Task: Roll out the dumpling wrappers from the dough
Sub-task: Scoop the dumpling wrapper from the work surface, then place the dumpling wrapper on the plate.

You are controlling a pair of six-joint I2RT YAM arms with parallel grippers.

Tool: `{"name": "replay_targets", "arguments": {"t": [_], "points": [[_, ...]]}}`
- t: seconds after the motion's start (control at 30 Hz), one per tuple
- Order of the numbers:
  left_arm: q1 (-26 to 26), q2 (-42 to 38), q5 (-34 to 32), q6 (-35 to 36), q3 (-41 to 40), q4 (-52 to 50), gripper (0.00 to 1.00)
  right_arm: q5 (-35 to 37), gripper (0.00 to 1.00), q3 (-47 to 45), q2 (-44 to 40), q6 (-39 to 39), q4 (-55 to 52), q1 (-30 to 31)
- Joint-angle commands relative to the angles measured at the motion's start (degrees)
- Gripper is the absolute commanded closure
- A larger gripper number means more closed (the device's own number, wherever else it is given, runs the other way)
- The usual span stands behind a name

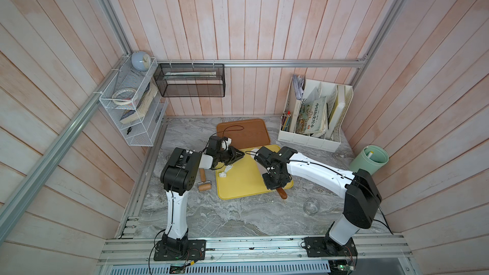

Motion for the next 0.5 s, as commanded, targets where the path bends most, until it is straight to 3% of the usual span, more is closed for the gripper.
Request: {"name": "replay_targets", "arguments": {"t": [0.0, 0.17, 0.33, 0.47], "points": [[1.8, -5.6, 1.3, -4.2, -1.0, 5.9, 0.79, -1.1, 1.0, 0.1, -2.7, -3.9, 6.3, -4.1], [3.5, -11.2, -2.1, -2.0, -4.4, 4.8, 0.76, -3.7, 1.0, 4.2, 1.9, -7.1, 9.7, -9.6], [4.0, -14.9, -5.9, 1.6, -6.6, 3.0, 0.71, -5.6, 1.0, 10.8, 8.6, -10.2, 13.1, -11.4], [4.4, -15.0, -7.8, 1.9, -7.3, 4.9, 0.79, -10.8, 1.0, 17.2, 15.4, -13.3, 13.8, -11.5]]}}
